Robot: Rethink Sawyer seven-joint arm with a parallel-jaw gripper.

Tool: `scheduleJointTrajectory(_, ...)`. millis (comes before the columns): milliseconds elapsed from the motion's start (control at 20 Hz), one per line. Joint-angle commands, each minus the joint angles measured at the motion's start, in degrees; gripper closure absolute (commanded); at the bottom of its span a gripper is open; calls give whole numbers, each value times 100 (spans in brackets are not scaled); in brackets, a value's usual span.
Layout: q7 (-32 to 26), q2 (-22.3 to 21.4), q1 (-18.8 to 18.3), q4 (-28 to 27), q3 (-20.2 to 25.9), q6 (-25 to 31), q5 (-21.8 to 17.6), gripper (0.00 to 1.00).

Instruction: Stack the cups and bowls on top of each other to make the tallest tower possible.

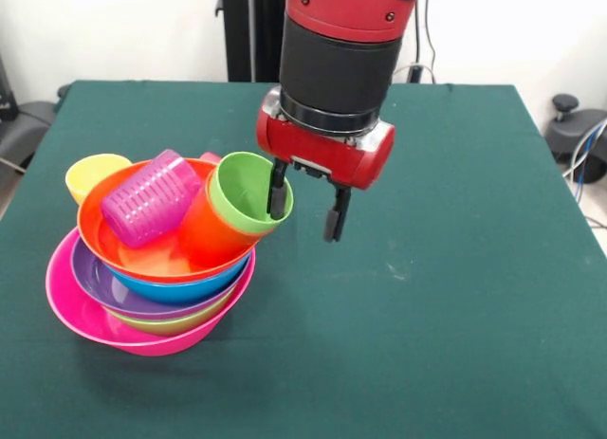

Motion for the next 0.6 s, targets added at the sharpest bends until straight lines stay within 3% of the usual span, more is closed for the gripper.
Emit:
scheduleJointTrajectory(50, 915, -269, 57, 307, 84, 207, 201, 0)
scheduleJointTrajectory(600, 132, -1628, -92, 1141, -214, 1198, 384, 0)
